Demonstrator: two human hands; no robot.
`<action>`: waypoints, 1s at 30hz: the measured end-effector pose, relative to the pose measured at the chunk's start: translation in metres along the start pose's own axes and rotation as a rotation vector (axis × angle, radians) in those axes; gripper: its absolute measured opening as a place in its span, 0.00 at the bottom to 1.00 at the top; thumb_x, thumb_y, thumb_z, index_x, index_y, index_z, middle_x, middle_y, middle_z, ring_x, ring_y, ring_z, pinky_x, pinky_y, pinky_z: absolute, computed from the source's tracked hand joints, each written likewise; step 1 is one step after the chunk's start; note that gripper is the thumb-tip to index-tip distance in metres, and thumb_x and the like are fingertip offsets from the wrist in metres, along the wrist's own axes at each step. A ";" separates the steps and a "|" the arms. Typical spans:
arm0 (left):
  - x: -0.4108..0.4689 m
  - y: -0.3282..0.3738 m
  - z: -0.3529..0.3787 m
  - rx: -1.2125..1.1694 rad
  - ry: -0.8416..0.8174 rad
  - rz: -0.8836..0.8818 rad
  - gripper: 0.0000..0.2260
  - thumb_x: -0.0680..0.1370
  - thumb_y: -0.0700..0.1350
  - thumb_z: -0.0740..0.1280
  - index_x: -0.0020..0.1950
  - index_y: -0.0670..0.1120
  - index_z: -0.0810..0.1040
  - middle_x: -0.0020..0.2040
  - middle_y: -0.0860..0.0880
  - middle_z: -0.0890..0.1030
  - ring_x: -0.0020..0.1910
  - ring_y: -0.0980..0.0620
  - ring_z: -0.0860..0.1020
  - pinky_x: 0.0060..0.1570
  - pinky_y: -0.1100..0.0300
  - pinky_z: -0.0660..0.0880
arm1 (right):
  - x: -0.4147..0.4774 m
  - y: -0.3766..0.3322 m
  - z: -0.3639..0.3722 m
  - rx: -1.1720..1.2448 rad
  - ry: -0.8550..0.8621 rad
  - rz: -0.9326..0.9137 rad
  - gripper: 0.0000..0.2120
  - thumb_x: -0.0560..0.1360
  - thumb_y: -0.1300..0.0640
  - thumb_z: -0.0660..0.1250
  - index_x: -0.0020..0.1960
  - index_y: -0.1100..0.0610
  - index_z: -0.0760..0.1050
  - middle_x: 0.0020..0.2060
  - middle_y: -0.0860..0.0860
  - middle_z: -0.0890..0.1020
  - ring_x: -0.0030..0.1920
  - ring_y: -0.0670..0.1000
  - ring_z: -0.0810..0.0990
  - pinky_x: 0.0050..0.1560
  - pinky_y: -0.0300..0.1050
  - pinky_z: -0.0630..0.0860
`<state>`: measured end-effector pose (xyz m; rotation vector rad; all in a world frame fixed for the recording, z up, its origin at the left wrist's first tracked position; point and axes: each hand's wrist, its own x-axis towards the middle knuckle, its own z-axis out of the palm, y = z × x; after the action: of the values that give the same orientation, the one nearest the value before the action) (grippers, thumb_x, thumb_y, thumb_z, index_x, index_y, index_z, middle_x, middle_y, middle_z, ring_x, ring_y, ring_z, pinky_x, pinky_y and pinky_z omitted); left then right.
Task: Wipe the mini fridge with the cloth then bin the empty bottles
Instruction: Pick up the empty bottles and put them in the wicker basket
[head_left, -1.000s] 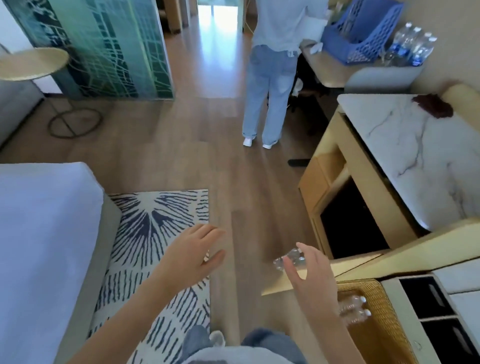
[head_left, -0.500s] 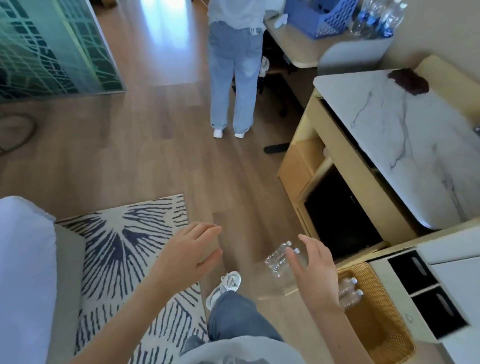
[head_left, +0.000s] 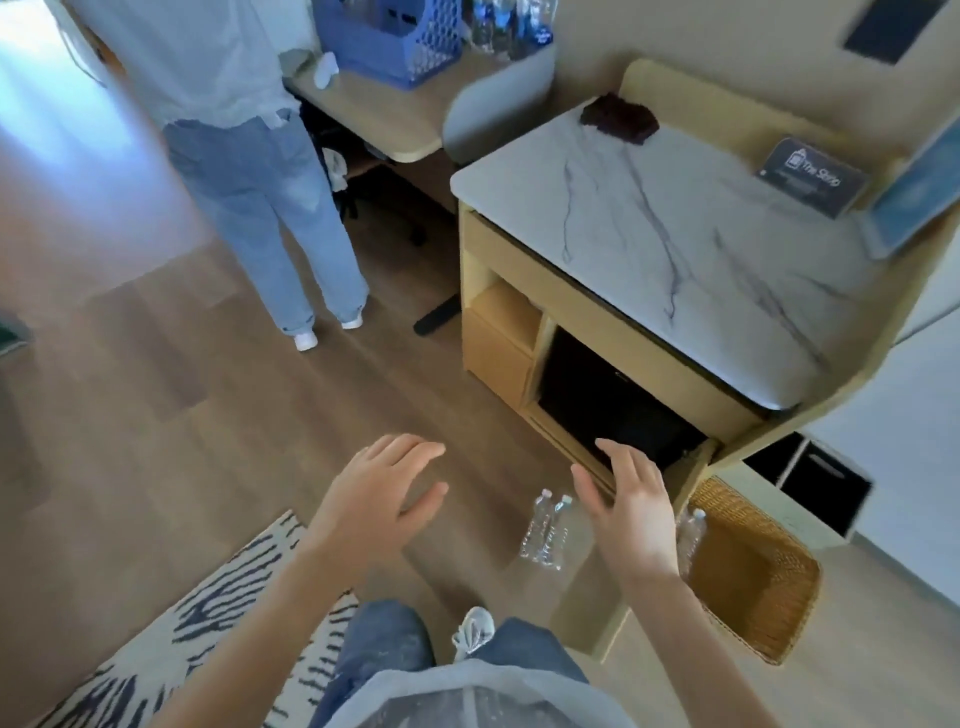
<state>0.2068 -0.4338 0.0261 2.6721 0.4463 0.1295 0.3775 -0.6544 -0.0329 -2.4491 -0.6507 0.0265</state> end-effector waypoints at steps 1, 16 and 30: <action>0.013 -0.002 0.000 -0.011 -0.022 0.032 0.22 0.79 0.57 0.57 0.64 0.45 0.79 0.58 0.52 0.81 0.58 0.51 0.78 0.56 0.58 0.74 | 0.001 0.002 -0.001 -0.006 0.016 0.043 0.21 0.78 0.45 0.66 0.67 0.54 0.74 0.61 0.52 0.79 0.62 0.53 0.76 0.58 0.45 0.74; 0.178 -0.032 0.013 -0.088 -0.352 0.660 0.16 0.80 0.49 0.67 0.66 0.45 0.78 0.60 0.50 0.81 0.61 0.51 0.77 0.58 0.57 0.74 | -0.014 -0.037 0.034 -0.146 0.398 0.481 0.17 0.75 0.52 0.73 0.61 0.58 0.77 0.53 0.53 0.82 0.53 0.54 0.78 0.51 0.48 0.77; 0.225 -0.099 0.054 -0.056 -0.535 0.797 0.13 0.80 0.50 0.67 0.63 0.47 0.79 0.56 0.55 0.80 0.57 0.53 0.76 0.54 0.57 0.76 | -0.020 -0.049 0.094 -0.165 0.367 0.609 0.13 0.77 0.54 0.71 0.57 0.61 0.77 0.49 0.56 0.81 0.48 0.61 0.79 0.46 0.52 0.79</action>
<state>0.3986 -0.2962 -0.0598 2.5244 -0.7733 -0.3295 0.3223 -0.5781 -0.0859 -2.6207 0.2685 -0.2370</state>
